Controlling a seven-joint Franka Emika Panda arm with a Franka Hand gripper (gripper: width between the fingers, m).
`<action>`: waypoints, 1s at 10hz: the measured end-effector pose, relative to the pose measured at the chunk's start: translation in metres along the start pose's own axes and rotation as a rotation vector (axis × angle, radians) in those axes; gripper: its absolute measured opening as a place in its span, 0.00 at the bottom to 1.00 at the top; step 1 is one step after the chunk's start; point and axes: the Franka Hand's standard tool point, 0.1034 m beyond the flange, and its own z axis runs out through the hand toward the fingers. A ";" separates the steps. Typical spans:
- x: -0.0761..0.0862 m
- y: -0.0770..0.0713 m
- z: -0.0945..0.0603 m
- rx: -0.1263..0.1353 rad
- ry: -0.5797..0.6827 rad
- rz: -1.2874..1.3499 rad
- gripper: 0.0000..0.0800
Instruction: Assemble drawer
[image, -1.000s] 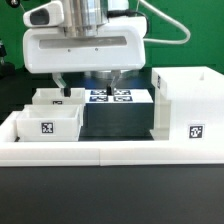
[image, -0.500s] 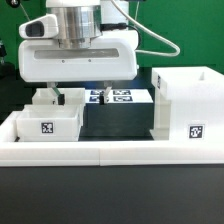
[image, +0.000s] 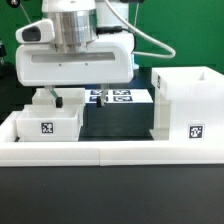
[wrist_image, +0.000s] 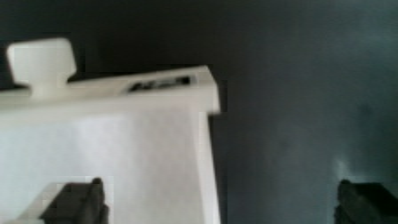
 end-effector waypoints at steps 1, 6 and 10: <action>-0.001 -0.002 0.003 0.000 -0.005 -0.004 0.81; -0.006 0.002 0.022 -0.004 -0.034 -0.016 0.81; -0.006 -0.001 0.026 -0.003 -0.039 -0.031 0.81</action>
Offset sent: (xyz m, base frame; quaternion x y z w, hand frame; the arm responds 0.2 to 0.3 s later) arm 0.0026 0.0016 -0.0171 0.0166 0.0089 0.0047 0.9998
